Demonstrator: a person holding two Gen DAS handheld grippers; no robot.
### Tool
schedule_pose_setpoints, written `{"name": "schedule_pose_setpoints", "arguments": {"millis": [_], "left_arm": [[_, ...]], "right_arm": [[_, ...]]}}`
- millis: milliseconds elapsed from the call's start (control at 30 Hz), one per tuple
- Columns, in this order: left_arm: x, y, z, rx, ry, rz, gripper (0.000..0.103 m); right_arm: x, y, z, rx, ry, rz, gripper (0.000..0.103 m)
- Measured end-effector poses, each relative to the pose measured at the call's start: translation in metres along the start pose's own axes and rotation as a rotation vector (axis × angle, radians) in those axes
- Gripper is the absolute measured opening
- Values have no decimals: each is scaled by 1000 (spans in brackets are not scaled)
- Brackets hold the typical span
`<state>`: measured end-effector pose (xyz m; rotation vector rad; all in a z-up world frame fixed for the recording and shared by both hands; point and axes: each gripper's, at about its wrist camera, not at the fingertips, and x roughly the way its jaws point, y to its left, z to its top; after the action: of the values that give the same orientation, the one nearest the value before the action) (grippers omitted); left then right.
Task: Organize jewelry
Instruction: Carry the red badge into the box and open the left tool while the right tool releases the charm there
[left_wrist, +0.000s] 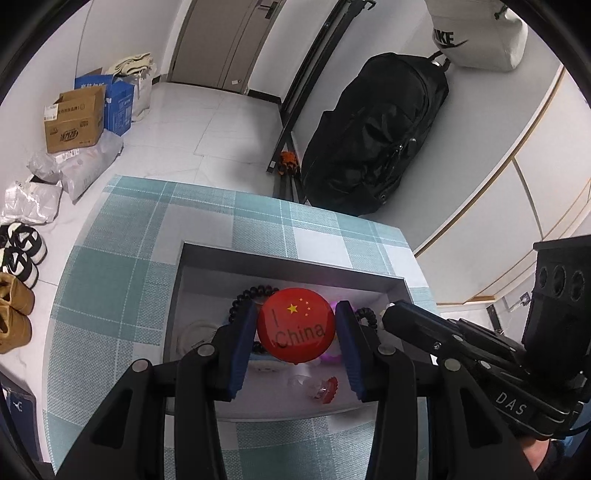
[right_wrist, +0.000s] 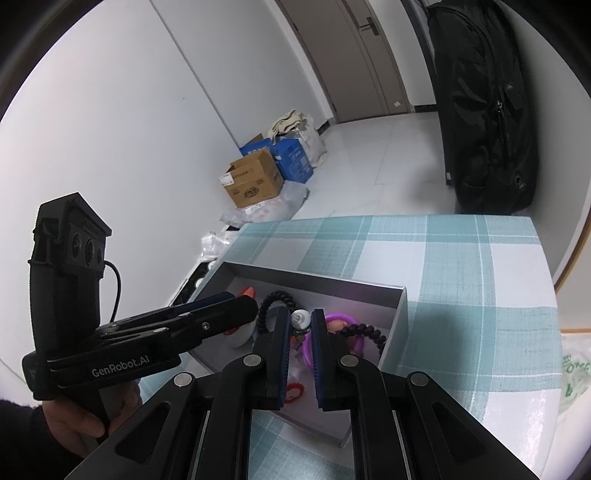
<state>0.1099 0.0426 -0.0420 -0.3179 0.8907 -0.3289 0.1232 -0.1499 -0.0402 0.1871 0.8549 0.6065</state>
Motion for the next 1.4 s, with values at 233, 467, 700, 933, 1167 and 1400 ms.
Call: {"name": "schedule_pose_setpoints", "arguments": {"millis": [233, 467, 700, 933, 1167, 1400], "left_arm": [[3, -1, 1, 14, 7, 1, 38], [3, 1, 3, 6, 8, 3, 38], [2, 5, 4, -30, 21, -27, 38], [-2, 2, 4, -33, 8, -38, 56], [-10, -2, 5, -7, -37, -24, 60], [-14, -2, 4, -7, -53, 9, 60]], "right_arm": [[1, 0, -1, -7, 5, -10, 10], [5, 2, -3, -9, 17, -5, 13], [1, 0, -5, -9, -3, -18, 13], [-2, 3, -4, -21, -22, -20, 19], [-8, 4, -4, -29, -49, -31, 33], [-12, 6, -6, -42, -62, -47, 35]]}}
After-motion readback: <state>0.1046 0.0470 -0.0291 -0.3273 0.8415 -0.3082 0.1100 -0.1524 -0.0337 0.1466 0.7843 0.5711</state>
